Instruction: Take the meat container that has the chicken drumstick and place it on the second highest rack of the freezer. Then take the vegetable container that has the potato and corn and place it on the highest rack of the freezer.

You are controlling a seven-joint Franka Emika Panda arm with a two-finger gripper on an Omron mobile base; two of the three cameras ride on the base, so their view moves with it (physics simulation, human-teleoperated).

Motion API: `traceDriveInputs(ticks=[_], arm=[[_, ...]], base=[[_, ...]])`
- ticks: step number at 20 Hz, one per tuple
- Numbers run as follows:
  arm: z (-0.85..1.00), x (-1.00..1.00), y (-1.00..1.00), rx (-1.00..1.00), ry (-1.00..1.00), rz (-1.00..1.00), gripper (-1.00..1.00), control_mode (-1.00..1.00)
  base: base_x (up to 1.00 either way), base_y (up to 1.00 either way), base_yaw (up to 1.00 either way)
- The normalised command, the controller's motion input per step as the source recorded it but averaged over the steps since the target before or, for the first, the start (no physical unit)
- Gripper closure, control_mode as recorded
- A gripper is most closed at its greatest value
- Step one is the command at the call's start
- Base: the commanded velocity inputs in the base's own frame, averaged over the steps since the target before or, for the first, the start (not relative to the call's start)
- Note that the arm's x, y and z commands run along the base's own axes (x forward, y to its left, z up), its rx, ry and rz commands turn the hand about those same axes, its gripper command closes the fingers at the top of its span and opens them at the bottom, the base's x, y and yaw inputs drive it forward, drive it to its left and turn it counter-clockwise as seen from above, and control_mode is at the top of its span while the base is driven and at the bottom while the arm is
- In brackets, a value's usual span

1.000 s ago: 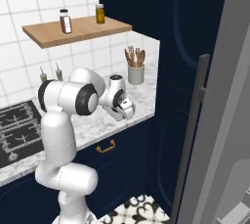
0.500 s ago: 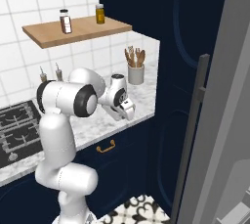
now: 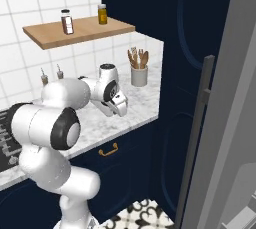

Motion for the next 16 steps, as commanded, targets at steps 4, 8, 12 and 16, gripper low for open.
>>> traceDriveInputs(ticks=[4, 8, 12, 16], arm=[[1.0, -0.95, 0.49, 0.05, 0.0, 0.13, 1.0, -1.0], [1.0, -1.0, 0.51, 0.04, 0.0, 0.18, 1.0, -1.0], [1.0, -1.0, 0.51, 0.03, 0.0, 0.2, 1.0, -1.0], [1.0, -1.0, 0.36, 0.03, 0.0, 0.21, 1.0, -1.0]], base=[[0.0, 0.0, 0.0], [0.0, 0.0, 0.0], [0.0, 0.0, 0.0], [0.0, 0.0, 0.0]])
